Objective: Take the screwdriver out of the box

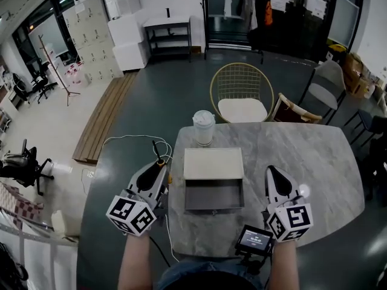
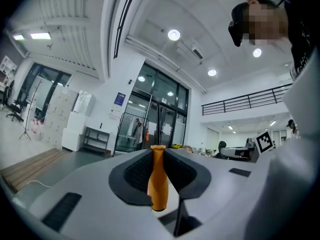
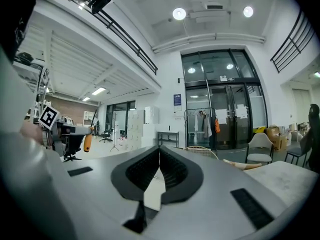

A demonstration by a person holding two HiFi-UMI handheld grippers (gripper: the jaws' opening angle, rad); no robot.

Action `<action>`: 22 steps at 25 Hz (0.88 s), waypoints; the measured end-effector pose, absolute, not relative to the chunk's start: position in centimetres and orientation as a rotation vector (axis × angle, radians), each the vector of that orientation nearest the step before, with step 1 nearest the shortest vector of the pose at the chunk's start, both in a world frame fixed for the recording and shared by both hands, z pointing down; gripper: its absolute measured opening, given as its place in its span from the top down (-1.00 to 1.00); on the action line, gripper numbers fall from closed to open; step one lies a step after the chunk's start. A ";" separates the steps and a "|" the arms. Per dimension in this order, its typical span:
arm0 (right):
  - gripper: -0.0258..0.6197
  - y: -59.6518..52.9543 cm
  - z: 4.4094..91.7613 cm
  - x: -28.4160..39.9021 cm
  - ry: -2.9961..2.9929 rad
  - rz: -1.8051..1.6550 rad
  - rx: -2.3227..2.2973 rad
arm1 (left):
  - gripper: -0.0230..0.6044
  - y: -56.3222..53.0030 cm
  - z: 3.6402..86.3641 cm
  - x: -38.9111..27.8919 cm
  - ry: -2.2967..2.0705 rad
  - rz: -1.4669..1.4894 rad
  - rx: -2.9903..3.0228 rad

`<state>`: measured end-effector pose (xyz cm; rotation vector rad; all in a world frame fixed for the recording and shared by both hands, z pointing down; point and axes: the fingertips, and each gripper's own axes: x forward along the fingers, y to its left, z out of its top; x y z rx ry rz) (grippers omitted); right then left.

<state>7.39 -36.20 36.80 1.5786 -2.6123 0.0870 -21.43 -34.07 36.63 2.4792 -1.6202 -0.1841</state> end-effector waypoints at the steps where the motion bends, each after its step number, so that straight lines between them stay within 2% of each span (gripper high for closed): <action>1: 0.84 -35.9 36.6 6.7 -2.615 0.074 1.569 | 0.68 -33.7 36.5 -22.8 -1.650 -0.187 2.470; 10: 0.84 -35.5 35.4 3.7 -2.654 -0.019 1.473 | 0.68 -30.7 34.6 -29.7 -1.889 -0.252 2.385; 22: 0.84 -36.8 30.9 5.2 -2.755 -0.184 1.407 | 0.68 -31.3 31.4 -26.8 -1.984 -0.360 2.402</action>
